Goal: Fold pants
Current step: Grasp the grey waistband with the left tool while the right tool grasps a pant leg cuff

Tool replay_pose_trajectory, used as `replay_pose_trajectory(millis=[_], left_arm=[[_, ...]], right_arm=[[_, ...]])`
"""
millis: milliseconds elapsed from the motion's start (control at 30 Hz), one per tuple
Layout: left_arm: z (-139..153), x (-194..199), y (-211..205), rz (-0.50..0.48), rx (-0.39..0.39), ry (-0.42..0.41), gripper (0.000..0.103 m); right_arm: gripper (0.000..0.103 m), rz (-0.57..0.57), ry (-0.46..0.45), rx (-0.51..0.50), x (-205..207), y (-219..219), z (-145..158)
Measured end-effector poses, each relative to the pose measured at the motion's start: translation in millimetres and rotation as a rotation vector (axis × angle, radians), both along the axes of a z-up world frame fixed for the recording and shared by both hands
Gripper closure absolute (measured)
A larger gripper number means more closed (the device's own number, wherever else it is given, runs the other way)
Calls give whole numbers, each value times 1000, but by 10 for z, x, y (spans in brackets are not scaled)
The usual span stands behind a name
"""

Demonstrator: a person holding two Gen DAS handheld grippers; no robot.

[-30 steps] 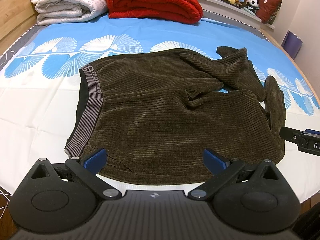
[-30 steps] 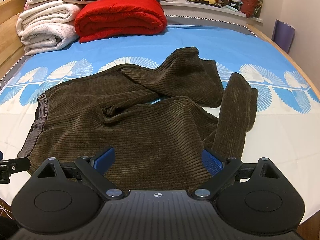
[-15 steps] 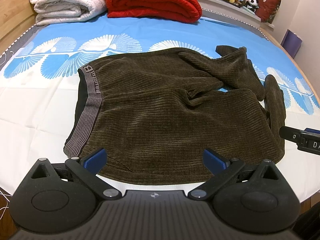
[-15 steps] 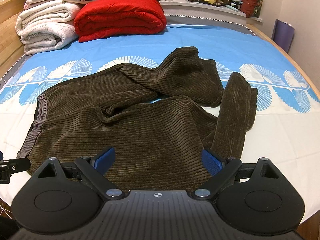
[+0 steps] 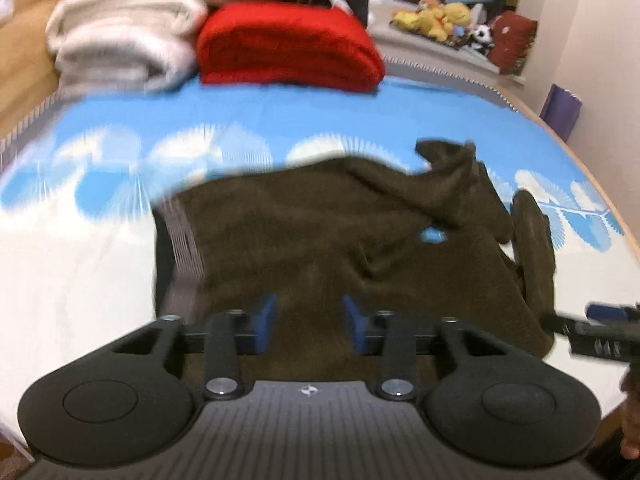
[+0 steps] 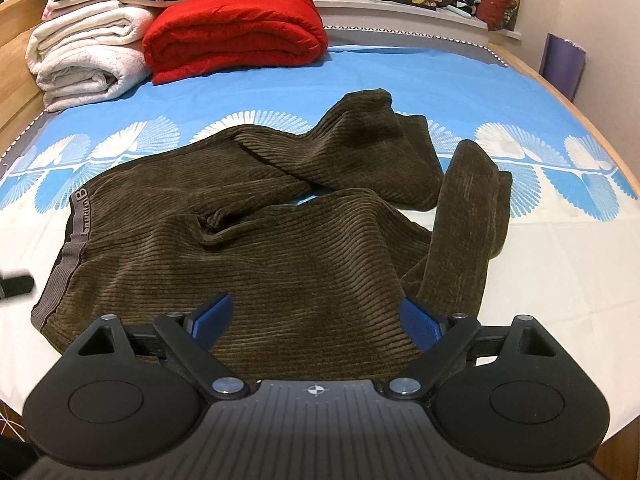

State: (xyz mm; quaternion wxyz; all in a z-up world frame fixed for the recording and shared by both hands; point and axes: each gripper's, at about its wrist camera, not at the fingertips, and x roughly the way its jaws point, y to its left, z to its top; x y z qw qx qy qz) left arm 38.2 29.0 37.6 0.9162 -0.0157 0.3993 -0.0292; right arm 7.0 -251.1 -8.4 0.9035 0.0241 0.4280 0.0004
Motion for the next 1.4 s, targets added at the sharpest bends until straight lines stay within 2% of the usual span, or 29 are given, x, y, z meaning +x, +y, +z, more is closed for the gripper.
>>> replay_pose_trajectory(millis=[100, 167, 200, 233, 267, 333, 367, 400, 467, 533, 600, 667, 733, 800, 867, 900, 1000, 1033, 1067, 1100, 1133, 1167, 1233, 1300, 1400], left_arm=[[106, 228, 178, -3, 18, -81, 73], [-27, 336, 382, 32, -17, -96, 73], [-171, 394, 497, 61, -32, -53, 73], [-327, 506, 631, 122, -38, 70, 74], [-409, 550, 751, 172, -77, 121, 74], [-499, 626, 967, 229, -173, 168, 74], [-506, 654, 1011, 235, -183, 165, 74], [-511, 676, 1030, 229, -174, 142, 74], [-569, 704, 998, 206, -105, 112, 74], [-681, 735, 1037, 201, -73, 110, 74], [-830, 738, 1097, 199, -74, 98, 74], [-1010, 792, 1170, 210, -64, 145, 74], [-1104, 807, 1301, 223, -84, 157, 73], [-1169, 832, 1425, 241, -107, 161, 71], [-1258, 861, 1572, 268, -149, 189, 71], [-1301, 895, 1648, 286, -178, 207, 68], [-1405, 977, 1814, 327, -240, 243, 57], [-1432, 996, 1844, 333, -254, 254, 55], [-1455, 1011, 1860, 333, -266, 267, 52], [-1481, 1030, 1869, 328, -280, 283, 46], [-1514, 1050, 1863, 315, -296, 303, 40], [-1547, 1073, 1856, 300, -304, 320, 39], [-1621, 1109, 1788, 269, -271, 370, 33], [-1727, 1157, 1699, 239, -188, 441, 31], [-1745, 1182, 1639, 208, -160, 465, 31]], right_arm=[[17, -10, 2, -3, 12, -60, -9], [19, -15, 3, -10, 21, -106, -18], [20, -18, -1, -8, 28, -133, -28], [22, -24, 1, -9, 40, -175, -34], [26, -32, -14, -10, 47, -216, -35], [41, -68, -40, 10, 78, -363, 7], [53, -90, -78, 8, 89, -456, 61], [62, -131, -133, 35, 114, -622, 143], [66, -246, -254, 43, 141, -964, 314], [66, -378, -340, 45, 188, -1320, 414], [64, -518, -357, 122, 321, -1769, 380], [64, -583, -332, 160, 470, -2097, 280], [63, -601, -275, 170, 644, -2321, 88], [63, -581, -129, 207, 966, -2376, -345], [63, -581, -38, 233, 1132, -2436, -641], [63, -573, -2, 273, 1327, -2482, -788], [62, -554, 63, 297, 1527, -2533, -1046], [60, -546, 75, 301, 1601, -2522, -1118], [52, -532, 84, 298, 1657, -2495, -1171], [44, -520, 91, 289, 1707, -2477, -1208], [41, -512, 100, 268, 1773, -2435, -1260], [38, -504, 105, 254, 1802, -2416, -1295], [38, -487, 122, 245, 1885, -2376, -1366], [37, -483, 128, 234, 1950, -2422, -1412], [40, -475, 131, 224, 1980, -2412, -1451]])
